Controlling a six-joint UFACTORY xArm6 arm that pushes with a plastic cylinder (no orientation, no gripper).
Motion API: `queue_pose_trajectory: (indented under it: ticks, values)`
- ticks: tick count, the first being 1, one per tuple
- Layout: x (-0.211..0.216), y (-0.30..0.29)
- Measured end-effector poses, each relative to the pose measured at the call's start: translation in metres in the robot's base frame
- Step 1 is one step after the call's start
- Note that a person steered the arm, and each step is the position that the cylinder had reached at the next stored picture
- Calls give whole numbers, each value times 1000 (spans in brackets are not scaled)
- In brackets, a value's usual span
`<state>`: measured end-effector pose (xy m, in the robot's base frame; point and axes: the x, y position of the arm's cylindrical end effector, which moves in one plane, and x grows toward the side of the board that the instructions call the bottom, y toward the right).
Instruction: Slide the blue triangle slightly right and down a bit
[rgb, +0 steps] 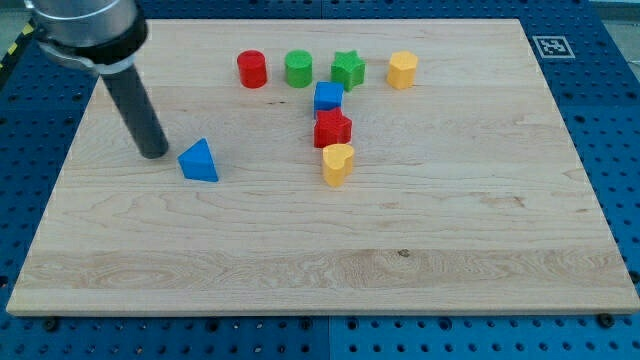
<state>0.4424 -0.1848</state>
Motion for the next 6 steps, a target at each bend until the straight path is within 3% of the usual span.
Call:
queue_pose_trajectory:
  ticks: [2, 6]
  values:
    - [32, 87]
    - [78, 84]
